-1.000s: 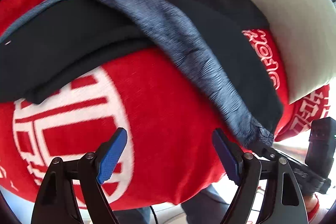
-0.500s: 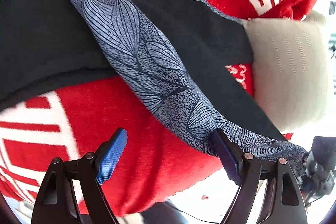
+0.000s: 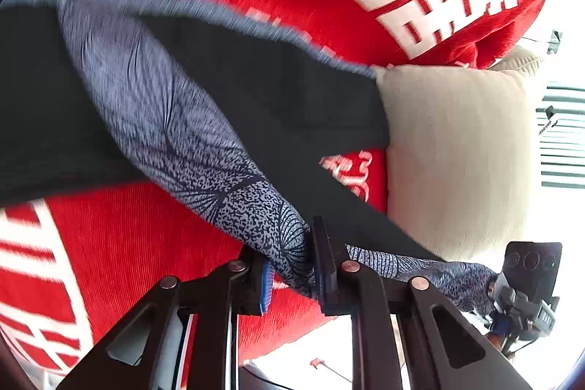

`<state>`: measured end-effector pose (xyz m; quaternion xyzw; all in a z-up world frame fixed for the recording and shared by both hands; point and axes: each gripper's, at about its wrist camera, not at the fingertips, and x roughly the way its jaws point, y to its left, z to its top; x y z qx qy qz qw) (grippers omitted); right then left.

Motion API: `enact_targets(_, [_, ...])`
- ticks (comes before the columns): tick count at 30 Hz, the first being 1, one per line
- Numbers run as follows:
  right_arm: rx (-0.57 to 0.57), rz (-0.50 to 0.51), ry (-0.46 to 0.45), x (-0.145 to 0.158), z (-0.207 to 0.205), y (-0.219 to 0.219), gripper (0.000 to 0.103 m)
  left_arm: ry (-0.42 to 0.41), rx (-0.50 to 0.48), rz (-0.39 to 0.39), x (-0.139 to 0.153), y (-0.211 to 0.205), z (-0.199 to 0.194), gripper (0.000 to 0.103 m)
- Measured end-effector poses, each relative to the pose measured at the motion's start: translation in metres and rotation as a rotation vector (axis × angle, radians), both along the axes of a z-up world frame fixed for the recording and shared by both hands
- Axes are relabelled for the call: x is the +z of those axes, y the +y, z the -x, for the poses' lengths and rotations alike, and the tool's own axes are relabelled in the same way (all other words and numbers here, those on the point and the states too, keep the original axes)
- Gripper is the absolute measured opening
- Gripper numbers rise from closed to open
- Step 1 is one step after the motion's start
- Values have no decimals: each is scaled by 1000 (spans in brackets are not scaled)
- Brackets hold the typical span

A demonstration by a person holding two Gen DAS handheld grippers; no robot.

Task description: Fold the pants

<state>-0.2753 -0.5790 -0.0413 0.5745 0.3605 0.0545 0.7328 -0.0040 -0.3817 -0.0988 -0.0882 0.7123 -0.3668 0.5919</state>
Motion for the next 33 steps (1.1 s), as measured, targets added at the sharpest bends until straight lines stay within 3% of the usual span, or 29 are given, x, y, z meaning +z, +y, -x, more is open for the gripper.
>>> enact_targets(5, [-26, 81, -3, 16, -15, -34, 3, -81, -25, 30, 25, -35, -27, 19])
enact_targets(11, [-15, 295, 56, 35, -64, -88, 3, -172, -61, 25, 25, -81, -58, 19])
enact_targets(14, [10, 389, 123, 25, -95, -111, 3, -192, -63, 7, 12, -96, -72, 19])
enact_targets(18, [24, 410, 219, -8, -128, -138, 3, -249, -81, -59, 6, -109, -81, 20])
enact_targets(19, [30, 413, 237, -15, -135, -142, 3, -258, -85, -73, 6, -110, -83, 30])
enact_targets(20, [36, 418, 248, -21, -142, -145, 4, -273, -85, -93, 7, -109, -84, 49])
enact_targets(22, [39, 449, 283, -28, -154, -152, 5, -340, -64, -126, 15, -103, -86, 65])
enact_targets(23, [37, 462, 308, -32, -159, -155, 10, -357, -61, -130, 17, -100, -87, 65])
enact_targets(25, [19, 453, 328, -31, -164, -161, 34, -371, -60, -154, 19, -93, -88, 65])
enact_targets(26, [6, 455, 330, -28, -164, -162, 61, -382, -59, -171, 19, -89, -88, 65])
enact_targets(27, [-10, 455, 317, -23, -163, -163, 72, -392, -61, -190, 18, -86, -87, 65])
enact_targets(29, [-41, 470, 288, -8, -160, -159, 72, -415, -73, -241, 12, -78, -84, 65])
enact_targets(32, [-86, 598, 285, 18, -149, -148, 70, -433, -84, -311, -1, -68, -79, 65])
enact_targets(33, [-94, 628, 285, 24, -145, -143, 58, -439, -82, -340, -8, -64, -78, 65])
